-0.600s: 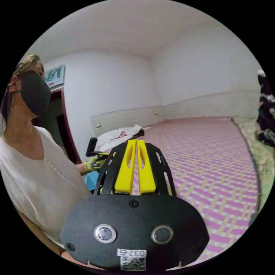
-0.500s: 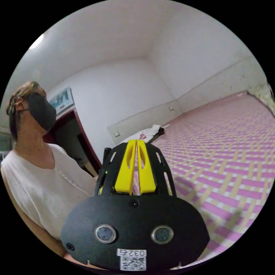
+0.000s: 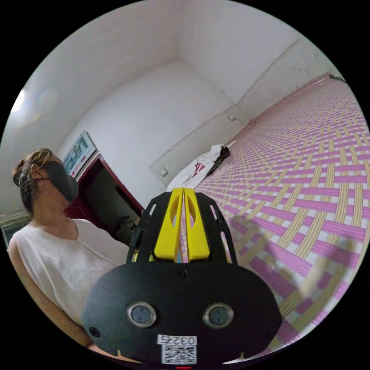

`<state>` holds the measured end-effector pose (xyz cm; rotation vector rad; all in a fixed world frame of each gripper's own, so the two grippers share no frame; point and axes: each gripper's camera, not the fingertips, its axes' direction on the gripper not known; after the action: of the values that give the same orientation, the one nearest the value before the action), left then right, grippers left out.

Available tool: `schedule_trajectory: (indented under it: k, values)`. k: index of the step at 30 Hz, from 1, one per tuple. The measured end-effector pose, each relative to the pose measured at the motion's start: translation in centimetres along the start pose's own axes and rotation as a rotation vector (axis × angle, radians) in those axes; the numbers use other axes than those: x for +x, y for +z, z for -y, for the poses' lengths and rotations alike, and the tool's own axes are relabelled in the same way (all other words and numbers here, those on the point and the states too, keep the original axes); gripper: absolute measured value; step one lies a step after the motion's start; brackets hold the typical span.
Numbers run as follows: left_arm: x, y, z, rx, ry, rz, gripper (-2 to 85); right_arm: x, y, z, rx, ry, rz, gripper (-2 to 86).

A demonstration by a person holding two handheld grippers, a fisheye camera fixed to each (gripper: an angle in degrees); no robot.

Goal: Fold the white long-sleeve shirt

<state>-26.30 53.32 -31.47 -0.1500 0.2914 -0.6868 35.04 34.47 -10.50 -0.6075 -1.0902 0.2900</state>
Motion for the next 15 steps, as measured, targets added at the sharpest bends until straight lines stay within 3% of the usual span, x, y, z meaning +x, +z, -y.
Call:
schedule_trajectory:
  k: [2, 6, 11, 15]
  values:
    - [-4.4, -4.2, 1.1, 0.140, -0.092, 0.177, -0.9, 0.4, -1.1, 0.4, 0.012, 0.017, 0.018, -1.0]
    - [-12.3, -9.6, 1.5, 0.280, -0.299, 0.355, 0.8, 0.4, -2.0, 1.2, 0.009, 0.013, 0.002, -1.0]
    - [-26.1, -13.7, -5.8, 0.563, -0.828, 0.082, 7.3, -0.2, -3.0, 2.2, -0.013, -0.028, -0.029, -1.0]
    - [-30.3, -12.4, -9.2, 0.640, -0.904, -0.090, 10.3, 0.2, -4.0, 2.8, -0.009, -0.015, -0.027, -1.0]
